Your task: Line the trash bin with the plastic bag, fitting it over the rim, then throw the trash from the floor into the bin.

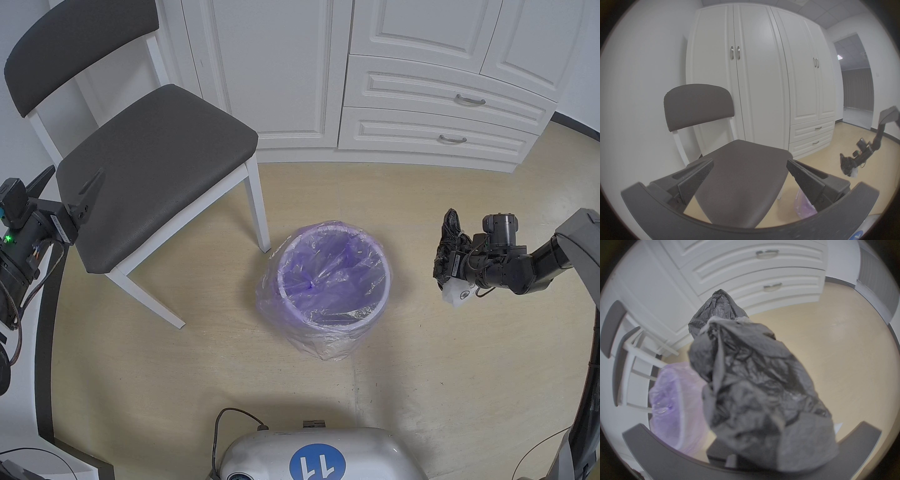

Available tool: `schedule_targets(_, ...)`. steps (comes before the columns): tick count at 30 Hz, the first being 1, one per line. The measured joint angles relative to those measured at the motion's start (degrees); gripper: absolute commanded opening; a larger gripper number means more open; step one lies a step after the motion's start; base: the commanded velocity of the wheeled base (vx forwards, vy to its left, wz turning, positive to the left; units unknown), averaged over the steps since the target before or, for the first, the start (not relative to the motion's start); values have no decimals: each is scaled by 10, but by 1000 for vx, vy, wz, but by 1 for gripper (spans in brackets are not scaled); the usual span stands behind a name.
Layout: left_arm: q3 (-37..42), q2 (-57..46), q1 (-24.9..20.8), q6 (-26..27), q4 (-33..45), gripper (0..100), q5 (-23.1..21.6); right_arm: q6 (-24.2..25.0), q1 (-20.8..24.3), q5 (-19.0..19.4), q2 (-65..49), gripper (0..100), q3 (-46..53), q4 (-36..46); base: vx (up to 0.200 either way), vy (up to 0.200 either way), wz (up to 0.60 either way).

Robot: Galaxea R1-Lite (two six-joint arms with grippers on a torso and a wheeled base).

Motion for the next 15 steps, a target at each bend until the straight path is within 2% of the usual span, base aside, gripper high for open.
schedule_targets(6, -6, 19, 3, 17, 0, 100, 20, -3, 63, -3, -78, 0, 75, -53, 0, 0, 0)
schedule_targets(15, -13, 32, 4, 20, 1, 100, 24, 18, 183, -39, -123, 0, 175, -266, 0, 0, 0)
